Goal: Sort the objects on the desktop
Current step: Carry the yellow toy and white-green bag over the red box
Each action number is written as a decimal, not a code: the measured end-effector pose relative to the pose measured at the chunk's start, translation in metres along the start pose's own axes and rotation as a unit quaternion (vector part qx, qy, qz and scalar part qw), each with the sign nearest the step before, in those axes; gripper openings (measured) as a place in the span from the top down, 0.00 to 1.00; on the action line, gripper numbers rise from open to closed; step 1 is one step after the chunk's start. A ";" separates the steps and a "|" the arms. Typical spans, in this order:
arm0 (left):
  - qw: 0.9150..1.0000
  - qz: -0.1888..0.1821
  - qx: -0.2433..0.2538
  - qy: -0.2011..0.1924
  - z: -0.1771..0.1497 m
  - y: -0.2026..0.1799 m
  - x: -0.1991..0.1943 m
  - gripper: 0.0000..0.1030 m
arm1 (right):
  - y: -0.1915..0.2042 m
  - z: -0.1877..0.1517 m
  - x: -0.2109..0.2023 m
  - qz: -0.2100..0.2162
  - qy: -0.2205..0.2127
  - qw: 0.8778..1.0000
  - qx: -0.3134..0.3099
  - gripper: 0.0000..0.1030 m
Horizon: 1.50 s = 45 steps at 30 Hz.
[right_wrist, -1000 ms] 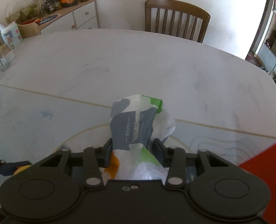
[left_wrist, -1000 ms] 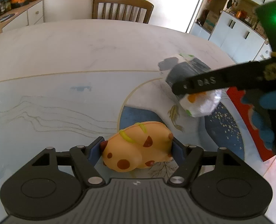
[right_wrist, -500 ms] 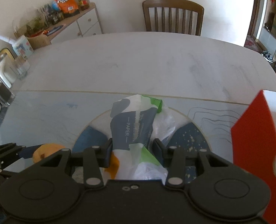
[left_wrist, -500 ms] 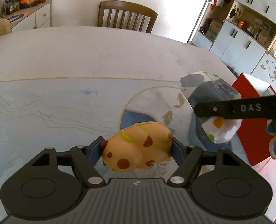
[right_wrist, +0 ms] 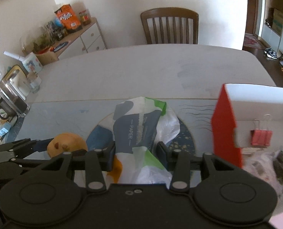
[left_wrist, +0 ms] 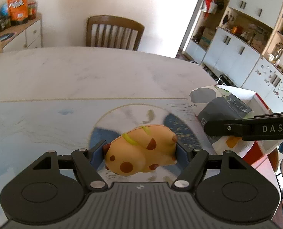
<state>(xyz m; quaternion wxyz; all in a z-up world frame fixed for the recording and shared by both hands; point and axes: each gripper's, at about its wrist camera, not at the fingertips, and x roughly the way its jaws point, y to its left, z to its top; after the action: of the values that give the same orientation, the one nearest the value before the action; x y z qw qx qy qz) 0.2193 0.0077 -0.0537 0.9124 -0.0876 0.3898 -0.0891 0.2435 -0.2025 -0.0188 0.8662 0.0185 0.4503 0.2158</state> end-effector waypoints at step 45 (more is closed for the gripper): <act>0.971 -0.076 0.228 -0.012 0.045 -0.266 0.084 0.28 | -0.228 -0.047 -0.110 -0.103 -0.082 0.987 0.088 0.58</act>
<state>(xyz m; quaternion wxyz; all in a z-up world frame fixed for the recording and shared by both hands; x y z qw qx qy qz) 0.2837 -0.2655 -0.0207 0.9033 0.0922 0.3407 -0.2439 0.2328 -0.4592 -0.0136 0.9127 0.0654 0.3948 0.0826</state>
